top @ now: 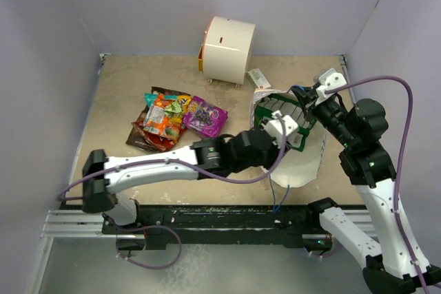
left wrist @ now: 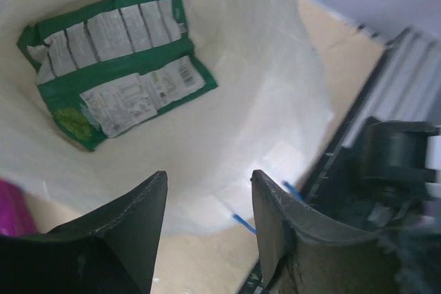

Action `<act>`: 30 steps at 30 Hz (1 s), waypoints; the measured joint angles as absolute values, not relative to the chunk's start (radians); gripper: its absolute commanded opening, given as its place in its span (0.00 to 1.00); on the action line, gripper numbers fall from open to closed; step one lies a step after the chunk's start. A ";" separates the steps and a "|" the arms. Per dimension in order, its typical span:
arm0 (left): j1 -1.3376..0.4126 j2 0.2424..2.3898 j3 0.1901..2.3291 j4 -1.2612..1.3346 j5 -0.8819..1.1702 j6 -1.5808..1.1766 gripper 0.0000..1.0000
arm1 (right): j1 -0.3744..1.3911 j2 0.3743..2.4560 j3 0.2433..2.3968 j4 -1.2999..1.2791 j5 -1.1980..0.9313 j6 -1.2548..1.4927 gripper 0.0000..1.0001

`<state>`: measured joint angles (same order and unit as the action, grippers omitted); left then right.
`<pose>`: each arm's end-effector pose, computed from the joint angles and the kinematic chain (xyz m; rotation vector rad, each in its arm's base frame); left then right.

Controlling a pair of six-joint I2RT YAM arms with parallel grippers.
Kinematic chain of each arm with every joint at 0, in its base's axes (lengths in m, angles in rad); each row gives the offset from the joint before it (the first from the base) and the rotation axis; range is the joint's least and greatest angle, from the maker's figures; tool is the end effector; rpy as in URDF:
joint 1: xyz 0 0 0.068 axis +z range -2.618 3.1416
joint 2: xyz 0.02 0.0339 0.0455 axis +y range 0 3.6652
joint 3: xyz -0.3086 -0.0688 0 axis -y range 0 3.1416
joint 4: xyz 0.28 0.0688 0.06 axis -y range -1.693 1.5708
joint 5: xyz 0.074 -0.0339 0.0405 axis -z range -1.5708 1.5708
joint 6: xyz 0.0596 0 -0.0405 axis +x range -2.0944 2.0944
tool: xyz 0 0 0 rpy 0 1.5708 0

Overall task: Take the snacks out of the paper bag
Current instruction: Take out the snack from the paper bag.

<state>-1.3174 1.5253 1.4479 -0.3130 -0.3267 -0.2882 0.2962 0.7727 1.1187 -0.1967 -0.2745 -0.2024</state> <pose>0.1214 -0.3925 0.4103 0.7926 1.8508 -0.7351 0.1598 0.0657 0.4999 -0.5690 1.3149 0.2722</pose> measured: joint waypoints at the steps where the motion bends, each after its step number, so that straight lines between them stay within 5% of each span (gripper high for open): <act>1: -1.319 1.575 1.459 -0.299 -0.347 -0.254 0.49 | 0.296 0.770 1.119 -0.197 -0.280 -0.201 0.00; 9: -1.310 1.869 1.569 -0.272 -0.472 -0.079 0.31 | 0.296 0.765 1.135 -0.198 -0.284 -0.192 0.00; 18: -1.237 2.117 1.730 -0.299 -0.520 -0.070 0.30 | 0.296 0.755 1.135 -0.214 -0.294 -0.190 0.00; 30: -1.116 2.306 1.946 -0.516 -0.606 -0.149 0.74 | 0.296 0.752 1.135 -0.228 -0.310 -0.190 0.00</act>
